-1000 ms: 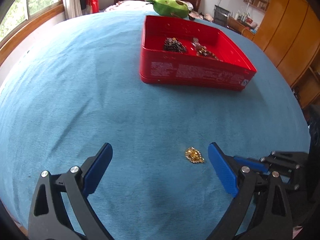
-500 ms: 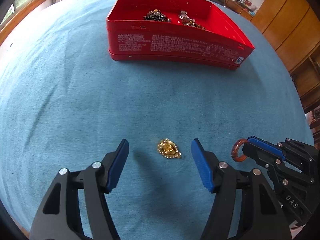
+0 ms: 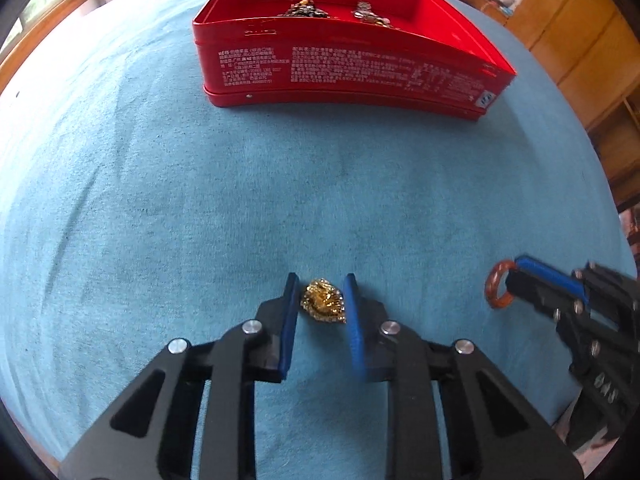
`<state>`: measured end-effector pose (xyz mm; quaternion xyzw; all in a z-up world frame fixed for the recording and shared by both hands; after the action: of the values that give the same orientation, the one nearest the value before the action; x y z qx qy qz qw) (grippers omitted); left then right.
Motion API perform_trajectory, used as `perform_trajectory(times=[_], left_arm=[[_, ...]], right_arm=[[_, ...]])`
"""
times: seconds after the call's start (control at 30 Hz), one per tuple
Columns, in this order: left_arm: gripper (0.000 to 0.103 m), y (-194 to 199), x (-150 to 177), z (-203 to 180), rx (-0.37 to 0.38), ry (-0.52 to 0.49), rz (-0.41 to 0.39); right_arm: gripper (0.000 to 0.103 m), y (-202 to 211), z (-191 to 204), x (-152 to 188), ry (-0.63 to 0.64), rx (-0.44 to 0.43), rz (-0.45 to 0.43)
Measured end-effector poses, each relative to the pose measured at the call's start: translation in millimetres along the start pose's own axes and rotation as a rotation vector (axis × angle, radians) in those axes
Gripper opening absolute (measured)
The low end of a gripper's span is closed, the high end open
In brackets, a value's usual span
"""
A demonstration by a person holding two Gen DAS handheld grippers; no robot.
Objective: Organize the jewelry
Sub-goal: 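Grasp the red-brown ring with right tool while left tool grasps the gold pendant, then carry pendant and ring into the red tin and open both tools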
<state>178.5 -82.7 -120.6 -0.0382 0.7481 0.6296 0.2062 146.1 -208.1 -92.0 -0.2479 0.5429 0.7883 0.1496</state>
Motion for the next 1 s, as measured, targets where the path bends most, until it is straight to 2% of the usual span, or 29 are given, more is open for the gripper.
perform_trajectory(times=[0.17,0.43,0.73,1.0], left_arm=[[0.015,11.4,7.5,5.0,-0.019,-0.064,-0.022],[0.015,27.4,3.5,16.9,0.025,-0.049,-0.064],[0.015,50.7,-16.0,17.8,0.051,-0.028,-0.133],[0.015,60.7,-38.0,10.8,0.064,-0.041,-0.161]], right_arm=[[0.008,-1.0,-2.6,0.3,-0.008,-0.003,0.001],[0.008,-4.9,-1.9,-2.3,-0.014,0.001,0.009],[0.008,4.2,-6.1,-15.0,-0.021,0.015,-0.019],[0.008,16.0,-7.1,-41.0,-0.015,0.021,-0.056]])
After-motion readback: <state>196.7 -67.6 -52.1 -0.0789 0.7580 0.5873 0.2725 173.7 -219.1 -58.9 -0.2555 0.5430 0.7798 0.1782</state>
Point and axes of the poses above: each gripper's, at about its wrist camera, not at the fingertips, and y roughly against the way its jaws point, z to its left, x to its underside, the point moved 7 cm from there along -y, roughly the way its jaws point, and after that the axes turned 2 degrees about -z, right-handed, at the moved point
